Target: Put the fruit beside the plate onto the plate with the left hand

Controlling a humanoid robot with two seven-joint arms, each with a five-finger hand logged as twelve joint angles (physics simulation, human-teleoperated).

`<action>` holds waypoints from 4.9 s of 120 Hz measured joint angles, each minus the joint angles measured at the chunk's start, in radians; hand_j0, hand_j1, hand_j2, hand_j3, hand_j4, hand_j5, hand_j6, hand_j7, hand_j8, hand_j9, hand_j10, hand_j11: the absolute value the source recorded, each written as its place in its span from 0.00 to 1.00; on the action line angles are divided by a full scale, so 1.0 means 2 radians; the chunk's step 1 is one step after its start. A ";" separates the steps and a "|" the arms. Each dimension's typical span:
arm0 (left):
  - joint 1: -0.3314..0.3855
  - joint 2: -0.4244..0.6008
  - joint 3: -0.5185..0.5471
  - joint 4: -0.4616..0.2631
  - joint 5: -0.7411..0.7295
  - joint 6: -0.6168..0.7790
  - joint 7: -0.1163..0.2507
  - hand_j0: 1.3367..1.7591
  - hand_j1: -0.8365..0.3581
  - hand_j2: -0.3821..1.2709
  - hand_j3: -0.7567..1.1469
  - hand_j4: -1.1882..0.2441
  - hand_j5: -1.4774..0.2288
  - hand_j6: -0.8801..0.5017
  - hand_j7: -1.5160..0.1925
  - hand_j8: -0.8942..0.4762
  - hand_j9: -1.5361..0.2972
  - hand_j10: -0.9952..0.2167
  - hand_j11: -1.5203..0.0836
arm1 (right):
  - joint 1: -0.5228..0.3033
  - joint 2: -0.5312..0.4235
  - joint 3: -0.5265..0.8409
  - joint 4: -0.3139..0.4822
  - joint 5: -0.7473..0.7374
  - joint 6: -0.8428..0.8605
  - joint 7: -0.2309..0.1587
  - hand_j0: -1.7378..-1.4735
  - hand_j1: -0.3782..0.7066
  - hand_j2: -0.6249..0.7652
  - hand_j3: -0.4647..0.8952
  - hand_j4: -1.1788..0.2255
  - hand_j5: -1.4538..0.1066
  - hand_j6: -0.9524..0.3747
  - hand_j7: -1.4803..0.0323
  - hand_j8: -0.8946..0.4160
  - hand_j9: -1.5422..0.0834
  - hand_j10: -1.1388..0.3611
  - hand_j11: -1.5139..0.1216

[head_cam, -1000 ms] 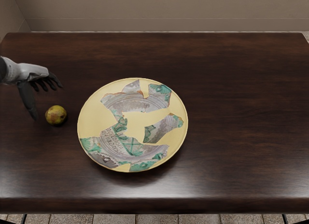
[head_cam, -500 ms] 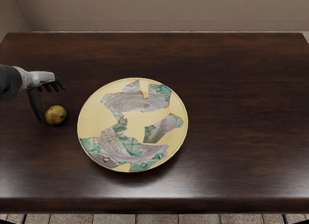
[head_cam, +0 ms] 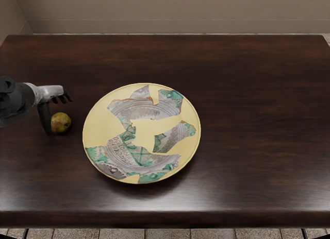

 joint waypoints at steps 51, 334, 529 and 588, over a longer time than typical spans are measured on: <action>0.041 -0.033 0.003 0.034 0.005 0.029 0.000 0.76 0.74 0.26 0.40 0.65 0.67 0.45 0.69 0.47 0.66 0.61 0.74 | 0.000 0.000 0.000 0.000 0.000 0.000 0.000 0.30 0.07 0.44 0.34 0.81 0.90 0.69 0.95 0.66 0.92 0.74 0.90; 0.082 -0.066 0.013 0.069 0.006 0.081 -0.023 0.75 0.54 0.28 0.40 0.46 0.44 0.31 0.46 0.35 0.45 0.50 0.50 | 0.000 0.000 0.000 0.000 0.000 0.000 0.000 0.30 0.07 0.44 0.34 0.81 0.90 0.69 0.95 0.66 0.92 0.74 0.90; 0.059 -0.050 0.019 0.057 -0.001 0.061 -0.023 0.72 0.44 0.43 0.39 0.36 0.17 0.48 0.23 0.52 0.22 0.59 0.20 | 0.000 0.000 0.000 0.000 0.000 0.000 0.000 0.30 0.07 0.44 0.34 0.81 0.90 0.69 0.95 0.66 0.92 0.74 0.90; -0.041 -0.016 0.021 0.022 -0.038 -0.008 -0.023 0.74 0.42 0.51 0.40 0.32 0.11 0.50 0.16 0.55 0.19 0.51 0.21 | 0.000 0.000 0.000 0.000 0.000 0.000 0.000 0.30 0.07 0.44 0.34 0.81 0.90 0.69 0.95 0.66 0.92 0.74 0.90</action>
